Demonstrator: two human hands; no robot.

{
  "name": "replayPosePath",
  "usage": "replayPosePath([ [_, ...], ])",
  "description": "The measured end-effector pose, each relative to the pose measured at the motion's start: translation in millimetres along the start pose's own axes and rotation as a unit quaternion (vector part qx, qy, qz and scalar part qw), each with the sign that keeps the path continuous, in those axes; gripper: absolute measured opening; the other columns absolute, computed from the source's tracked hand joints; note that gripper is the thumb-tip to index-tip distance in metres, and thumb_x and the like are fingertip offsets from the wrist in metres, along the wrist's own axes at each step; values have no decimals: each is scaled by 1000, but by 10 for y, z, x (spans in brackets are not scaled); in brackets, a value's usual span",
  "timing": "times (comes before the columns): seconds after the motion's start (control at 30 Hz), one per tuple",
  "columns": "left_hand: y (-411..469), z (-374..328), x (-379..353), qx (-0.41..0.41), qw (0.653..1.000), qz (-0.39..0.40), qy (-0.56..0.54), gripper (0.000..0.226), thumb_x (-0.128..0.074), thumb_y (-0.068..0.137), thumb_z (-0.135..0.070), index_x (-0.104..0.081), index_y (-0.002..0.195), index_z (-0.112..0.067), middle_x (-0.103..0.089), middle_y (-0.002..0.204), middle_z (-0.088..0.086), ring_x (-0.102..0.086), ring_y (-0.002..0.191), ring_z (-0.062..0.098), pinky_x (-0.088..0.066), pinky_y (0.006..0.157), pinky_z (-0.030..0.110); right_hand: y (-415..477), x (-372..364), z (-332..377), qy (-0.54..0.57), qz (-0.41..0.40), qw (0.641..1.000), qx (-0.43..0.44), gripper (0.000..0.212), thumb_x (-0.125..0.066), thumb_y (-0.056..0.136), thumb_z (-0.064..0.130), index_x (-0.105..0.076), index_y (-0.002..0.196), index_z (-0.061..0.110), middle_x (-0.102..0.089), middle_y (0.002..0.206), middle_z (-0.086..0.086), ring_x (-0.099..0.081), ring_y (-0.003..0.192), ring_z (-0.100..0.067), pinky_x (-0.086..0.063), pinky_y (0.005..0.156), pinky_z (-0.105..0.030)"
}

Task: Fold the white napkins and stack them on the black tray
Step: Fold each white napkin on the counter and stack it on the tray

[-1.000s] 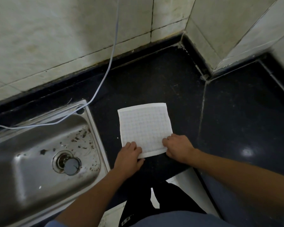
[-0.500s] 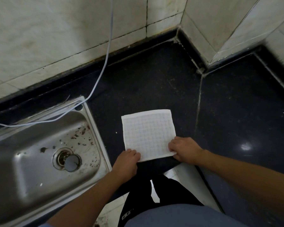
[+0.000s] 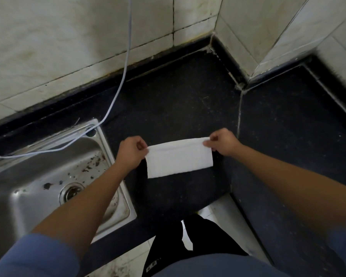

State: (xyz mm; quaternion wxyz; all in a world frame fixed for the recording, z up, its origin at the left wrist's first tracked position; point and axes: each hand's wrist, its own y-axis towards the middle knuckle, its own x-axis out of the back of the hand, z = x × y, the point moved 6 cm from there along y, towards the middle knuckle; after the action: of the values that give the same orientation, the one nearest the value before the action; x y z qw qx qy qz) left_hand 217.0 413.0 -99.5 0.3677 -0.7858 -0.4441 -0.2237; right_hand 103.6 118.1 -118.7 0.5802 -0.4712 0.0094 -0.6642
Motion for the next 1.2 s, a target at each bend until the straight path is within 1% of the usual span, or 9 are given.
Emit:
replayPosePath([
  [0.2, 284, 86, -193, 39, 998, -3, 45, 17, -70, 78, -5, -62, 69, -17, -64, 68, 4, -66, 70, 23, -56, 74, 36, 233, -104, -26, -100, -7, 993, -70, 21, -72, 81, 42, -67, 85, 22, -67, 92, -3, -65, 90, -23, -54, 80, -38],
  [0.33, 327, 139, -234, 62, 996, -28, 58, 11, -73, 78, -13, -62, 75, -16, -65, 78, 5, -64, 80, 23, -53, 76, 36, 214, -80, -8, -175, -18, 981, -87, 31, -71, 78, 48, -69, 94, 21, -68, 96, -4, -64, 90, -25, -53, 77, -36],
  [0.43, 233, 88, -177, 24, 991, -61, 118, 11, -70, 79, -15, -62, 87, -13, -60, 90, 7, -59, 83, 24, -49, 69, 33, 70, -2, 145, -257, -73, 964, -3, 29, -64, 85, 44, -63, 103, 20, -64, 100, -3, -62, 90, -24, -48, 71, -32],
  [0.57, -137, -219, -423, -167, 965, -16, 203, 12, -62, 80, -5, -67, 89, -10, -59, 93, 9, -57, 86, 27, -51, 67, 37, -229, -296, 482, -251, -70, 946, 195, 19, -53, 93, 26, -63, 107, 18, -60, 106, -3, -59, 96, -23, -48, 74, -35],
  [0.7, -466, -57, -663, -190, 941, 65, 273, 6, -63, 81, -6, -67, 85, -9, -60, 87, 8, -60, 80, 28, -50, 59, 36, -386, -785, 372, -288, 53, 933, 209, 21, -44, 96, 25, -62, 105, 18, -59, 106, -3, -59, 96, -24, -49, 75, -37],
  [0.83, -620, 244, -584, -196, 936, 44, 289, 24, -81, 61, -4, -60, 68, -14, -57, 69, 1, -57, 62, 20, -47, 45, 28, -436, -638, 13, -273, 24, 942, 193, 21, -49, 96, 25, -67, 98, 15, -62, 99, -3, -60, 94, -24, -49, 75, -37],
  [1.03, -668, 269, -524, -225, 922, 28, 314, 18, -81, 64, -7, -66, 73, -11, -59, 81, 4, -56, 74, 22, -50, 57, 31, -470, -285, -162, -247, -22, 963, 109, 19, -56, 94, 31, -68, 98, 16, -60, 99, -1, -59, 93, -20, -43, 71, -30],
  [1.13, -557, 154, -457, -230, 910, 27, 343, 31, -82, 67, -19, -72, 96, -14, -64, 110, 9, -60, 99, 27, -54, 75, 36, -376, -231, 3, -189, -84, 978, 42, 33, -59, 91, 41, -61, 110, 15, -60, 105, -4, -60, 96, -24, -43, 71, -31],
  [1.2, -474, 111, -455, -219, 896, 64, 381, 47, -75, 77, -31, -63, 120, -16, -51, 137, 10, -48, 124, 30, -46, 93, 43, -325, -304, 88, -183, -89, 979, -6, 47, -61, 89, 44, -53, 123, 12, -60, 115, -8, -59, 103, -27, -44, 76, -33],
])
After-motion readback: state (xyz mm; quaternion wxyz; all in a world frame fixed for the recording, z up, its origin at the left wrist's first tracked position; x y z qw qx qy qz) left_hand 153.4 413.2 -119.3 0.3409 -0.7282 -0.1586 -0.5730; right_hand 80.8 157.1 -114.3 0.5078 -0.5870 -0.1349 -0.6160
